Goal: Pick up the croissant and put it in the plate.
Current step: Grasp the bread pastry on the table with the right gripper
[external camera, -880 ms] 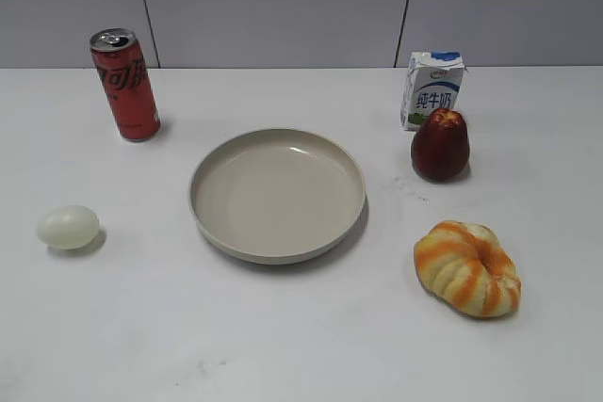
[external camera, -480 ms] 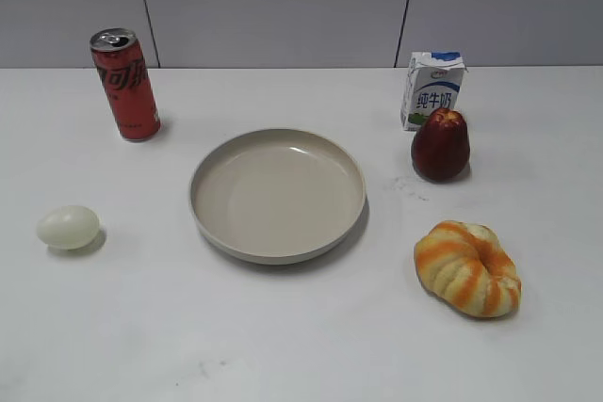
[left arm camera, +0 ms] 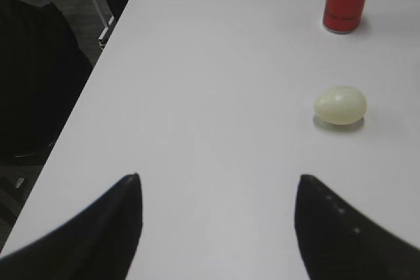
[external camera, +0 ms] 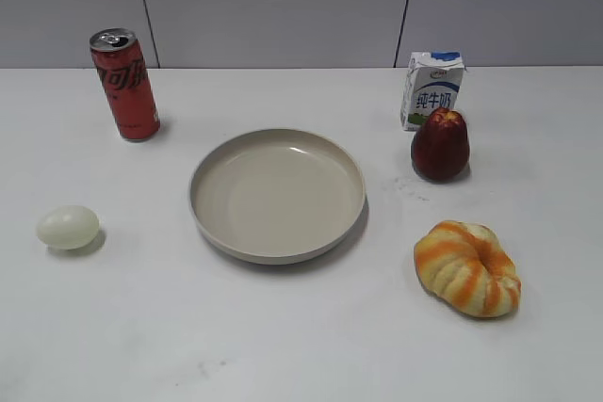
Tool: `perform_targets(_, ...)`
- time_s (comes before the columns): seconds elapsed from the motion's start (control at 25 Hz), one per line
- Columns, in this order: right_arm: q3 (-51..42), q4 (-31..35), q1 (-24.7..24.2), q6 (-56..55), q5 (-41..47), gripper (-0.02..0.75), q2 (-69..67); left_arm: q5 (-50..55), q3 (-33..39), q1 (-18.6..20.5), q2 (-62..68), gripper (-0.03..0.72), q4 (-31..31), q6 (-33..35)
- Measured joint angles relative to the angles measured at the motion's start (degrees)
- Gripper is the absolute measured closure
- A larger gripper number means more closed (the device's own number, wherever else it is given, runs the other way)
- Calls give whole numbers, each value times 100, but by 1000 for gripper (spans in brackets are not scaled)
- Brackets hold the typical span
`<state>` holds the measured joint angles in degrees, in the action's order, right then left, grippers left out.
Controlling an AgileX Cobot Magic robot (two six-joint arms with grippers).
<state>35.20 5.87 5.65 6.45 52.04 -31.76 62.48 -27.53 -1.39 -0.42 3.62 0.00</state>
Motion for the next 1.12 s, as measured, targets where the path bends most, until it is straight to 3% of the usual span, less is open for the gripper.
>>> perform_targets(0.32,1255,1063,49,1268,50,167,-3413,0,0,0,0,137,0,0)
perform_targets(0.48,1908,1177,644,1398,222,167,-4881,0,0,0,0,137,0,0)
perform_targets(0.72,2445,1220,1635,691,86,167,-6691,0,0,0,0,137,0,0)
perform_targets(0.92,2694,1135,1763,-287,-7,167,-7774,0,0,0,0,137,0,0)
perform_targets(1.12,2834,1093,1763,-542,-3,167,-8142,0,0,0,0,137,0,0)
